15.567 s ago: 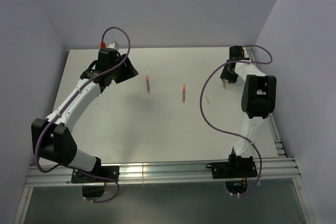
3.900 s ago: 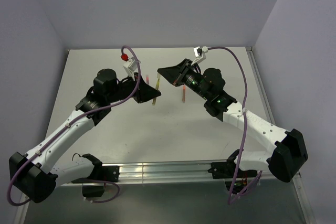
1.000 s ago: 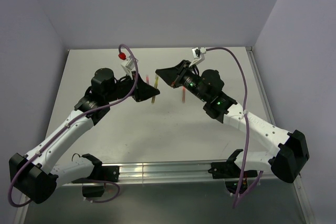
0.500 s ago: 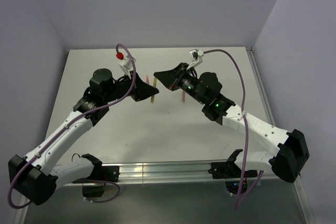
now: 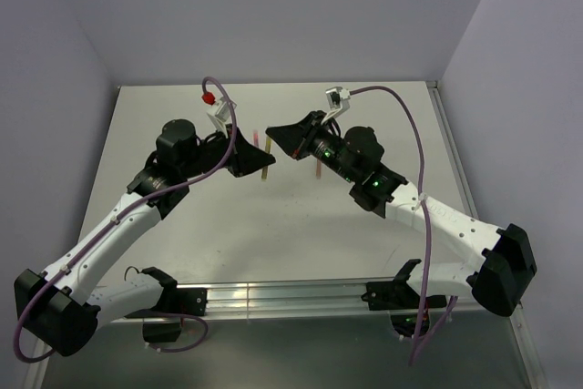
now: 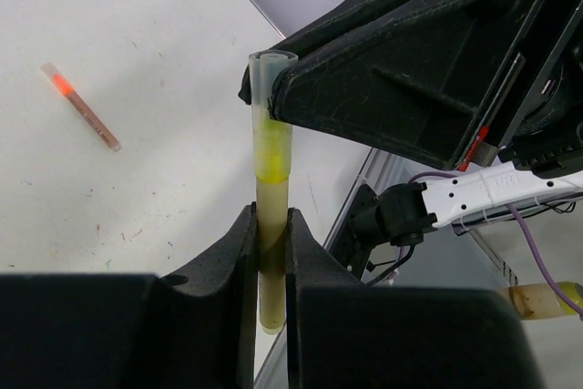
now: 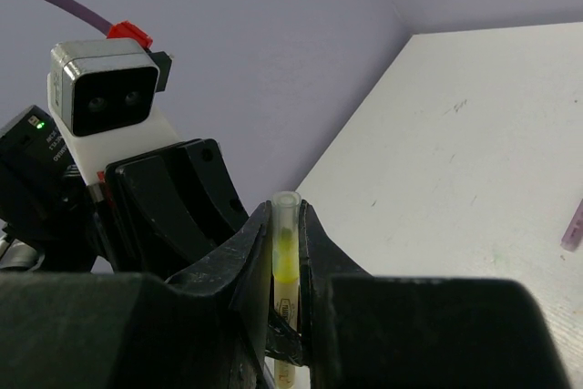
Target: Insert the pens into the pen caps
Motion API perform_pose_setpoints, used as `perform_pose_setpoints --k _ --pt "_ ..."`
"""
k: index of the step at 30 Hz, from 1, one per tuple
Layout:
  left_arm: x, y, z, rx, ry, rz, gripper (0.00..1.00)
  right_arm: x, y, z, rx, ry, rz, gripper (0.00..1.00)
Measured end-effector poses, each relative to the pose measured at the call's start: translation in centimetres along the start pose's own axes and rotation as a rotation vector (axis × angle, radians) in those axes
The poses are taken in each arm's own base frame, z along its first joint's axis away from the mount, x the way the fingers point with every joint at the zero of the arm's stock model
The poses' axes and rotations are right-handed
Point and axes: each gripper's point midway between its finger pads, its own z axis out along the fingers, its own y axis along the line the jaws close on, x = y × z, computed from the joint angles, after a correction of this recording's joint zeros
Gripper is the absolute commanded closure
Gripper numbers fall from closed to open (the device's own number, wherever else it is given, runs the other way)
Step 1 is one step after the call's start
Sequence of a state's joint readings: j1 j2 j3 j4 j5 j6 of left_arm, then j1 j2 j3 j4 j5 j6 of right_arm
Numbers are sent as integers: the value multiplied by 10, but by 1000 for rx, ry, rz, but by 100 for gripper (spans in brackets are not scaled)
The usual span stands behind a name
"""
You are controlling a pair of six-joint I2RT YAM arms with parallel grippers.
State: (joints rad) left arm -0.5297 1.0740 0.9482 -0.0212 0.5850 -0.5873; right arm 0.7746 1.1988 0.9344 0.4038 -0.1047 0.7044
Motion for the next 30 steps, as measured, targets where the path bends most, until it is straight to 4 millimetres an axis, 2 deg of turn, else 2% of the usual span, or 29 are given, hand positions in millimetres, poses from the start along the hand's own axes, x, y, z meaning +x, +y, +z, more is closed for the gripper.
perform_pose_setpoints --k 17,30 --pt "2 3 -2 -28 19 11 100 6 1 -1 -14 22 -60 100" --pt "-2 -7 1 6 17 46 100 -1 8 -11 -30 20 -121 100"
